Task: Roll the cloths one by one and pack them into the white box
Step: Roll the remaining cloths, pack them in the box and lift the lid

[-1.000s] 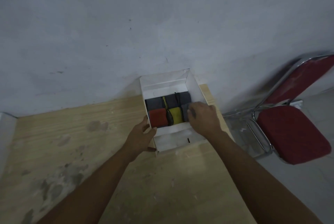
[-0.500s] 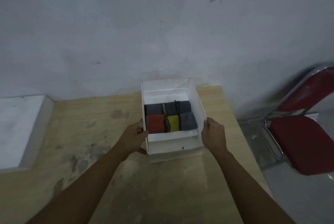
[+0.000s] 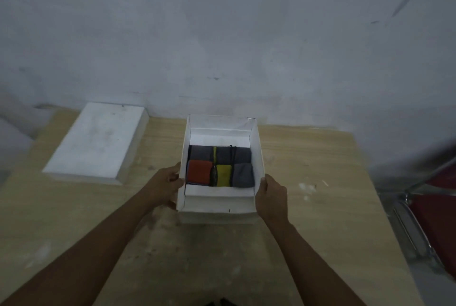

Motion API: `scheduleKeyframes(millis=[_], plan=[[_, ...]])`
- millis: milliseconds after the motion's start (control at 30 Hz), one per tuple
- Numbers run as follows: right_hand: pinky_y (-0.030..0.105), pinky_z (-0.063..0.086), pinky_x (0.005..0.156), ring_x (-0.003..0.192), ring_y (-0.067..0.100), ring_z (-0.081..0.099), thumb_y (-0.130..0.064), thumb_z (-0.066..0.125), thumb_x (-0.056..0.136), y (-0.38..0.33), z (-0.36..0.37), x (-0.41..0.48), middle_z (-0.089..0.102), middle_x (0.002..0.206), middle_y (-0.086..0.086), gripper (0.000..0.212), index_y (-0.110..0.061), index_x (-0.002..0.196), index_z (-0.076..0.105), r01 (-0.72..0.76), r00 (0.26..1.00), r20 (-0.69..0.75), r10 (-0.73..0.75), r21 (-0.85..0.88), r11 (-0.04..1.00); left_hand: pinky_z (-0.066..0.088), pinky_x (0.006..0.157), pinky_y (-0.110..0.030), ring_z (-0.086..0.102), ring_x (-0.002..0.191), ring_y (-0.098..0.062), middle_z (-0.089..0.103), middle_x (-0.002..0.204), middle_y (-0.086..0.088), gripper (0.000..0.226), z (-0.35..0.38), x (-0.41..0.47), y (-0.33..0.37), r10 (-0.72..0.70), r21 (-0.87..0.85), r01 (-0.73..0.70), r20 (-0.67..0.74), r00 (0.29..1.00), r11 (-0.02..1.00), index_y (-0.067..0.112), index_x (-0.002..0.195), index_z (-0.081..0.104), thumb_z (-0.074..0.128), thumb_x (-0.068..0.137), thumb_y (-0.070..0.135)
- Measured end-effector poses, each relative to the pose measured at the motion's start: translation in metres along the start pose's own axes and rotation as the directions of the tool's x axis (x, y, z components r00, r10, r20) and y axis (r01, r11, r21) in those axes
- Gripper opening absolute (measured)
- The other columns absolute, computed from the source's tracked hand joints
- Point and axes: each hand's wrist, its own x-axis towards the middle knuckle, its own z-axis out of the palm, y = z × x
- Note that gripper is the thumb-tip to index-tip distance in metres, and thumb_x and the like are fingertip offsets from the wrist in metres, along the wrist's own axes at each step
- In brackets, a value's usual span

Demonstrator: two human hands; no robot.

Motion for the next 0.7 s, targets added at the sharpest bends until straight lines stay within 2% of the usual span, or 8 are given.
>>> scheduleKeyframes(millis=[100,267,333,400,467,533,600,700], plan=[[0.017,0.019,0.046,0.043,0.005,0.029,-0.009,0.041,0.097,-0.026,0.014,-0.014,0.044,0.054,0.005,0.031,-0.012,0.066,0.041,0.01,1.0,-0.015,-0.01,0.001,1.0,0.047,0.084,-0.031,0.06,0.105,-0.021,0.061,0.114,-0.001,0.041,-0.023,-0.006,-0.019,0.025,0.046,-0.025,0.009,1.0,0.999,0.019,0.136,0.049,0.049,0.096,0.01],[0.013,0.012,0.043,0.041,0.0,0.028,-0.006,0.045,0.096,-0.048,0.033,-0.034,0.03,0.048,-0.011,0.031,-0.01,0.066,0.042,-0.044,0.999,-0.029,0.043,-0.031,0.999,0.047,0.093,-0.036,0.061,0.106,-0.026,0.065,0.114,-0.007,0.035,-0.043,-0.007,-0.042,0.037,0.073,-0.039,0.024,0.999,0.997,0.017,0.132,0.053,0.047,0.098,0.013],[0.016,0.015,0.042,0.04,0.0,0.029,-0.006,0.046,0.096,-0.045,0.032,-0.037,0.03,0.048,-0.012,0.031,-0.011,0.065,0.042,-0.062,0.997,-0.054,0.06,-0.042,0.997,0.047,0.096,-0.041,0.061,0.108,-0.03,0.066,0.116,-0.011,0.033,-0.043,-0.005,-0.047,0.045,0.087,-0.048,0.036,0.998,0.995,0.017,0.13,0.054,0.047,0.098,0.015],[0.023,0.029,0.047,0.042,0.006,0.04,-0.007,0.046,0.096,-0.048,0.038,-0.042,0.04,0.05,-0.006,0.027,-0.009,0.069,0.047,-0.104,0.993,-0.057,0.101,-0.052,0.993,0.046,0.1,-0.042,0.061,0.109,-0.027,0.065,0.119,-0.009,0.032,-0.051,-0.003,-0.055,0.072,0.096,-0.078,0.067,0.995,0.992,0.018,0.129,0.056,0.047,0.098,0.018],[0.028,0.041,0.06,0.065,0.027,0.061,-0.011,0.047,0.095,-0.055,0.038,-0.044,0.063,0.076,0.012,0.015,-0.002,0.096,0.058,-0.168,0.986,0.002,0.168,-0.042,0.985,0.048,0.1,-0.043,0.06,0.111,-0.022,0.064,0.123,-0.007,0.033,-0.054,0.001,-0.059,0.088,0.112,-0.097,0.08,0.993,0.989,0.018,0.128,0.057,0.049,0.097,0.029],[0.037,0.048,0.085,0.103,0.034,0.06,-0.018,0.051,0.093,-0.071,0.044,-0.045,0.059,0.118,0.016,0.04,-0.004,0.13,0.045,-0.217,0.976,0.011,0.218,-0.062,0.974,0.056,0.085,-0.037,0.06,0.107,-0.018,0.059,0.13,-0.002,0.044,-0.064,0.005,-0.065,0.063,0.105,-0.072,0.086,0.994,0.992,0.018,0.135,0.051,0.051,0.095,0.038],[0.049,0.037,0.104,0.124,0.032,0.046,-0.024,0.054,0.091,-0.097,0.052,-0.043,0.045,0.137,0.014,0.051,-0.01,0.137,0.035,-0.179,0.984,-0.045,0.175,-0.137,0.974,0.056,0.065,-0.022,0.061,0.098,-0.013,0.053,0.135,-0.002,0.049,-0.077,0.01,-0.072,0.018,0.043,-0.021,0.071,0.997,0.999,0.02,0.141,0.043,0.052,0.095,0.035],[0.056,0.032,0.107,0.133,0.032,0.038,-0.023,0.053,0.09,-0.144,0.071,-0.039,0.042,0.142,0.012,0.046,-0.011,0.132,0.039,-0.035,0.999,-0.035,0.032,-0.094,0.995,0.059,0.073,-0.031,0.062,0.104,-0.019,0.056,0.134,-0.008,0.047,-0.105,0.016,-0.084,0.004,0.035,-0.003,-0.017,1.0,0.999,0.017,0.137,0.049,0.053,0.094,0.033]])
